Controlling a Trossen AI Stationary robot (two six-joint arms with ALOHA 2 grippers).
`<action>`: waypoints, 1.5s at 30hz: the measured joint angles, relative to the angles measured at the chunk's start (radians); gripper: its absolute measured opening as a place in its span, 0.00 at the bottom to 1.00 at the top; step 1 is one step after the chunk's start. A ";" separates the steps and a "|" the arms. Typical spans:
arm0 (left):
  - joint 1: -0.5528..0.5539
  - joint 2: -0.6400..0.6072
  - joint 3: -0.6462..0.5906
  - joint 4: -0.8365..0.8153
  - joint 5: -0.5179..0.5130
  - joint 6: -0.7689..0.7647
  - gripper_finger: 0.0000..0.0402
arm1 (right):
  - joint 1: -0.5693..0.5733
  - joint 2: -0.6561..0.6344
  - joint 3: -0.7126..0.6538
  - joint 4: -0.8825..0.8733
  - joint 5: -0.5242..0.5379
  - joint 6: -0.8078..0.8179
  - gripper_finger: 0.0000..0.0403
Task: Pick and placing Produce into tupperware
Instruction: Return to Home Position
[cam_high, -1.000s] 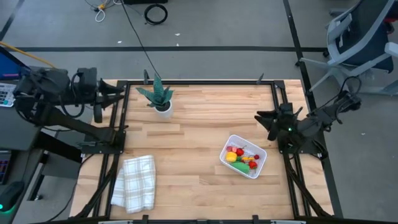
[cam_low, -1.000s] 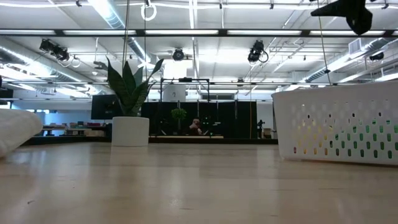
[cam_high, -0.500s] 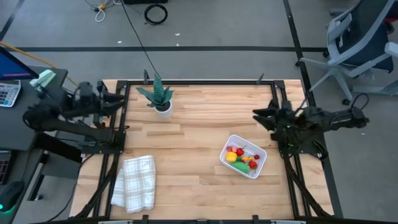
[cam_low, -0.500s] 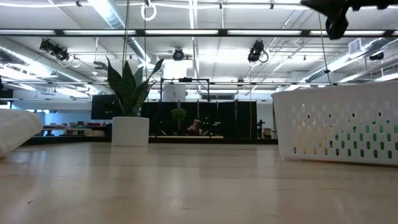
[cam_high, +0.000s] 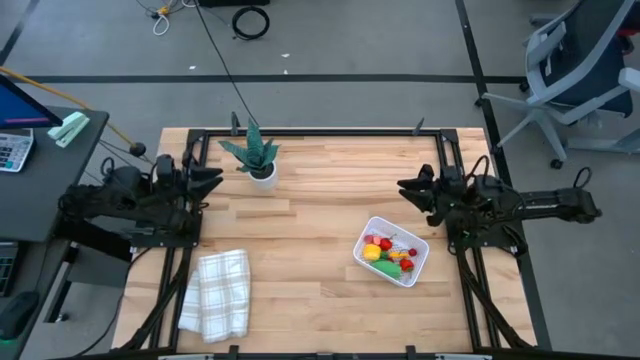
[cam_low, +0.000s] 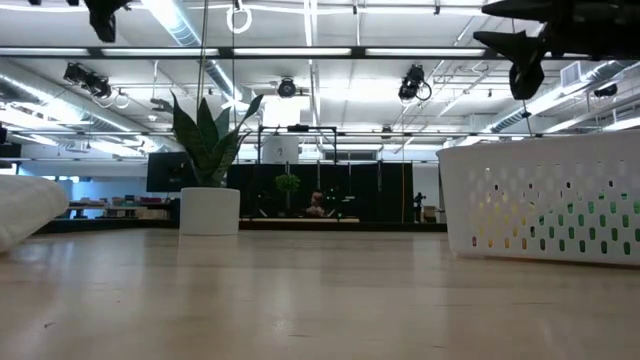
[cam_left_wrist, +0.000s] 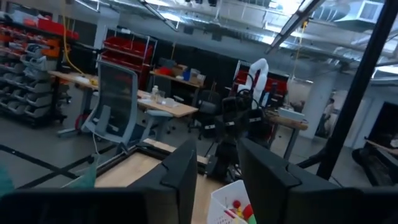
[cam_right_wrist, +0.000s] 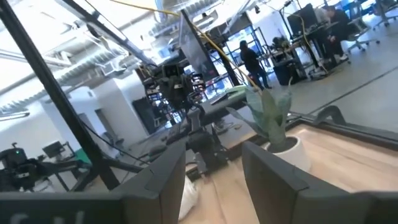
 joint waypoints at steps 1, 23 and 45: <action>0.003 -0.014 -0.018 0.006 -0.001 0.001 0.32 | -0.001 0.000 -0.004 0.006 0.000 -0.002 0.41; 0.101 -0.174 -0.313 0.165 -0.026 -0.070 0.33 | -0.002 0.000 -0.005 0.001 -0.013 -0.070 0.41; 0.112 -0.172 -0.487 0.331 -0.026 -0.082 0.34 | -0.002 0.003 -0.005 -0.274 -0.015 0.012 0.41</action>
